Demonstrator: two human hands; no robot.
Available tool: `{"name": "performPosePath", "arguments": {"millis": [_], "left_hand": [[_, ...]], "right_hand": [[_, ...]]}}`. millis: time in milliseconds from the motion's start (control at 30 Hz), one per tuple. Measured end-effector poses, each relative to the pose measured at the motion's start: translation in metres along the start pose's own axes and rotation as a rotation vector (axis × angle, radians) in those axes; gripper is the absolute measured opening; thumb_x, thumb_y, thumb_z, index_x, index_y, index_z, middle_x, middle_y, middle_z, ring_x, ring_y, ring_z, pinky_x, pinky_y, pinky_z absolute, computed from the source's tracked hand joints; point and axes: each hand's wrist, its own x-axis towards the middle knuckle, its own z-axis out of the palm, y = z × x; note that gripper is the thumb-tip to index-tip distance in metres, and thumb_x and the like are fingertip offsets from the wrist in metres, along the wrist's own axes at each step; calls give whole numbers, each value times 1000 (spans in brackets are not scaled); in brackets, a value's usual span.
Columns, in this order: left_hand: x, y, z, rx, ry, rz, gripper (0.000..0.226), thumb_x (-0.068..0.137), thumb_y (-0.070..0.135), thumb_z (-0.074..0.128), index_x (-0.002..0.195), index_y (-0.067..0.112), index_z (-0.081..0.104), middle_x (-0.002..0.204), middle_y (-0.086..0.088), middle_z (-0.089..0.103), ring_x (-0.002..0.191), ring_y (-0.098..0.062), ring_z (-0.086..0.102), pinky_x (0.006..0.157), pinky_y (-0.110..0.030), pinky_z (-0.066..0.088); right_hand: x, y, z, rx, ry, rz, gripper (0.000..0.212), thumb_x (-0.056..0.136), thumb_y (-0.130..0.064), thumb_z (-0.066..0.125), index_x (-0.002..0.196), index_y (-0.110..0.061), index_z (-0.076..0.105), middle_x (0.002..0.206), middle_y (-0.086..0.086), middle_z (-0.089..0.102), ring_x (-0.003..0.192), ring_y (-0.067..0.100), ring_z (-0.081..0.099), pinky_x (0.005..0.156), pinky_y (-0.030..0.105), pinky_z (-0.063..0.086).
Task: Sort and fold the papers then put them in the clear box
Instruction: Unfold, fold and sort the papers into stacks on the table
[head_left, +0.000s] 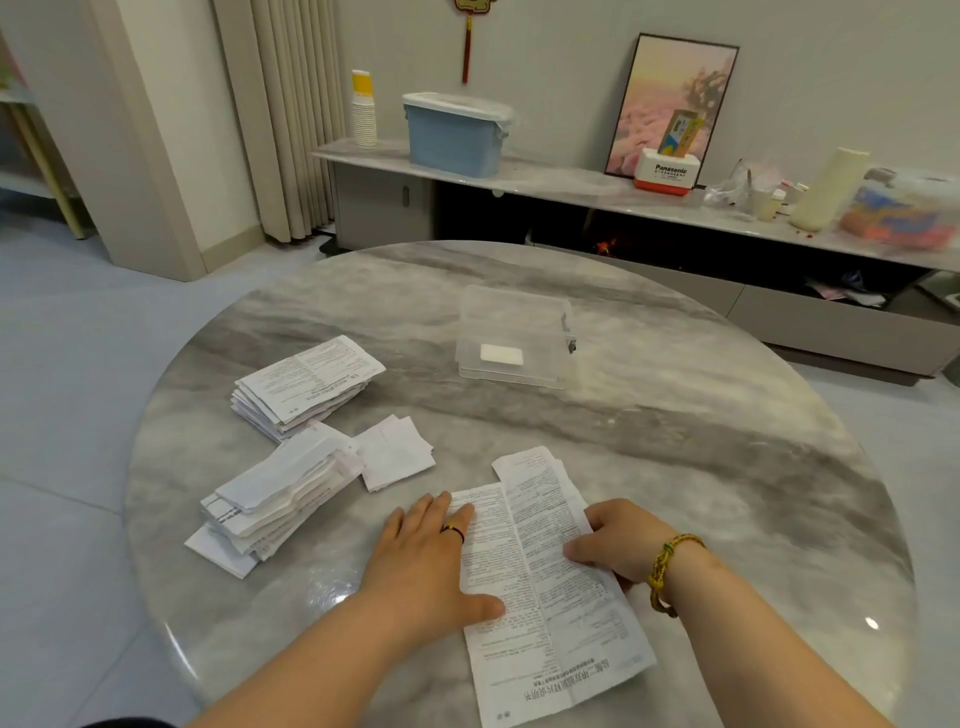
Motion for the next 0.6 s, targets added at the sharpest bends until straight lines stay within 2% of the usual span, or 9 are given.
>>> {"name": "performPosePath", "arguments": {"millis": [100, 167, 233, 267, 333, 400, 467, 533, 600], "left_hand": [[4, 0, -9, -133, 71, -3, 94, 81, 52, 58, 148, 17, 2, 156, -1, 2, 145, -18, -1, 117, -28, 3], [9, -1, -16, -374, 192, 2, 86, 80, 41, 64, 146, 14, 15, 151, 2, 20, 142, -17, 16, 111, -22, 17], [12, -3, -23, -626, 276, -29, 85, 81, 34, 66, 145, 11, 17, 150, 3, 24, 140, -14, 23, 109, -21, 21], [13, -4, -25, -756, 266, -45, 81, 81, 31, 66, 145, 11, 21, 148, 3, 29, 137, -13, 30, 109, -23, 24], [16, -7, -28, -986, 166, -36, 51, 83, 25, 64, 130, 16, 47, 133, 5, 53, 118, -11, 54, 103, -25, 40], [13, -8, -32, -1121, 97, -32, 13, 87, 19, 59, 98, 18, 66, 95, 8, 73, 84, -4, 68, 78, -19, 54], [11, -9, -36, -1199, 67, -24, 14, 89, 15, 56, 85, 13, 70, 73, 7, 74, 64, -4, 69, 58, -15, 55], [10, -10, -39, -1236, 65, -14, 17, 90, 11, 54, 82, 9, 70, 67, 5, 73, 59, -5, 68, 51, -16, 53], [8, -10, -42, -1265, 54, 6, 20, 91, 9, 52, 82, 12, 69, 67, 4, 73, 58, -6, 68, 49, -16, 52]], "right_hand": [[0, -1, -4, 65, 47, -65, 10, 88, -11, 55, 80, -12, 59, 80, 1, 64, 72, 16, 62, 68, 29, 54], [3, 1, -10, 223, 102, -132, 16, 88, -8, 55, 76, -15, 61, 77, 0, 64, 70, 16, 62, 68, 29, 53], [4, 1, -15, 426, 106, -184, 13, 89, -5, 54, 86, -11, 64, 84, 5, 67, 76, 19, 65, 72, 31, 55], [4, 2, -17, 513, 90, -206, 14, 89, -3, 53, 92, -9, 65, 87, 7, 69, 76, 20, 66, 72, 31, 56], [5, 2, -19, 628, 38, -241, 17, 89, 0, 51, 93, -7, 66, 86, 7, 71, 73, 18, 69, 69, 29, 57], [6, 3, -19, 679, -13, -267, 20, 89, 2, 49, 90, -8, 66, 81, 3, 73, 69, 15, 70, 66, 28, 58], [5, 4, -19, 675, -42, -281, 22, 89, 2, 48, 89, -9, 66, 80, 2, 74, 70, 15, 71, 66, 28, 59], [6, 5, -19, 654, -53, -286, 21, 89, 0, 50, 89, -12, 68, 83, 3, 74, 75, 20, 69, 72, 33, 55], [5, 5, -18, 638, -51, -290, 18, 86, -4, 56, 84, -15, 71, 82, 6, 73, 80, 31, 62, 75, 38, 46]]}}
